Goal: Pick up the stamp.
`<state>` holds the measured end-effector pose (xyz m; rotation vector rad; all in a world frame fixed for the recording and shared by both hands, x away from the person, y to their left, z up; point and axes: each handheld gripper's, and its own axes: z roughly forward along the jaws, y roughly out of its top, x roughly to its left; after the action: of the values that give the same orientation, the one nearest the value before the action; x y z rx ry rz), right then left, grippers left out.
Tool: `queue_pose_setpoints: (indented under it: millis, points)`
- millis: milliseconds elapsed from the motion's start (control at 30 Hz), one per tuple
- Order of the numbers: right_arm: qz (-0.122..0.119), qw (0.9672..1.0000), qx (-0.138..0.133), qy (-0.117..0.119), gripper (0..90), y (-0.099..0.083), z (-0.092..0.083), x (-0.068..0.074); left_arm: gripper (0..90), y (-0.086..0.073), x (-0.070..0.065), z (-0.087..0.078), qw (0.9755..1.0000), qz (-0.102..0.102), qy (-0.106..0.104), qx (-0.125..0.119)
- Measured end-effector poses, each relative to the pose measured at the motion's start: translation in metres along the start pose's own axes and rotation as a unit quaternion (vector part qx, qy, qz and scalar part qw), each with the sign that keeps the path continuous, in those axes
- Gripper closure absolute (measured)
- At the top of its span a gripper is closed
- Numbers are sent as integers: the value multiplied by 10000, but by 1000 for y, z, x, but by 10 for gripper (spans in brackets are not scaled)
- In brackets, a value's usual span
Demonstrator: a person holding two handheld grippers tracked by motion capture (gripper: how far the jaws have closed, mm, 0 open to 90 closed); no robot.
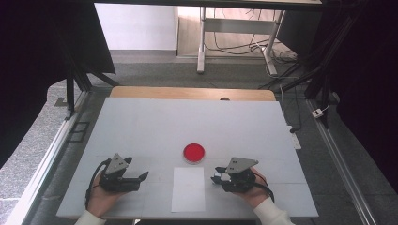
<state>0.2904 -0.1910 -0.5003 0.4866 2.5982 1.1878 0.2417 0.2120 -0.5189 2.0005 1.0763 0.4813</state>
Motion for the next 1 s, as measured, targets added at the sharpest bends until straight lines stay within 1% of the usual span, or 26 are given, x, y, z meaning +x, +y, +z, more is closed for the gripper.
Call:
queue_pose_setpoints:
  millis: [167, 267, 367, 467, 567, 667, 867, 1000]
  points:
    - [-23, 10000, 17, 6, 632, -1, 1, 0, 169, 0, 0, 0, 10000, 3, -12, 10]
    - [-45, 10000, 20, 48, 680, -1, 1, 0, 169, 0, 0, 0, 10000, 10, -11, 12]
    - [-97, 9999, 41, 45, 697, -1, 1, 1, 169, 0, 0, 0, 10000, 13, -10, 9]
    - [-106, 9999, 33, 111, 737, -1, 1, 2, 168, 0, 0, 0, 10000, 15, -12, 5]
    - [-119, 9998, 14, 130, 745, -1, 1, 2, 168, 0, 0, 0, 10000, 14, -13, 9]
    - [-165, 9998, 61, 90, 747, 0, 0, 2, 168, 0, 0, 1, 10000, 2, -14, 2]
    - [-121, 9999, 5, 114, 748, 0, 0, 2, 168, 0, 0, 0, 10000, 15, -26, 10]
    - [-110, 9999, -19, 85, 748, 0, -2, 2, 168, 0, 0, 1, 10000, 14, -24, 23]
